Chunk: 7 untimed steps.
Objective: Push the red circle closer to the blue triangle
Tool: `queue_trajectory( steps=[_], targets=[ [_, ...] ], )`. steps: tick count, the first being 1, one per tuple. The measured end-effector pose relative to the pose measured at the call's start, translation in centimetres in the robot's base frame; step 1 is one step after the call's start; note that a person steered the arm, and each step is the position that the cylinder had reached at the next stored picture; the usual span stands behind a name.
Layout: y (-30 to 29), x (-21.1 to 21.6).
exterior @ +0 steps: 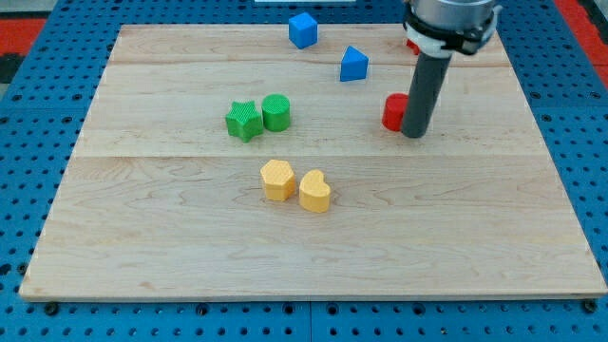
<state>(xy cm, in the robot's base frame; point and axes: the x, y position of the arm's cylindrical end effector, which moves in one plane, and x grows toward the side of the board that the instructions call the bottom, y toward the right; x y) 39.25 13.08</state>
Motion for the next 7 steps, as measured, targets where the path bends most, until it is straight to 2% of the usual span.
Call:
queue_trajectory(
  steps=[1,2,3,6,7],
  targets=[
    [0.0,-2.7],
    [-0.3,-3.5],
    [-4.4,-2.5],
    [-1.3,-7.7],
    [-3.3,-8.3]
  ],
)
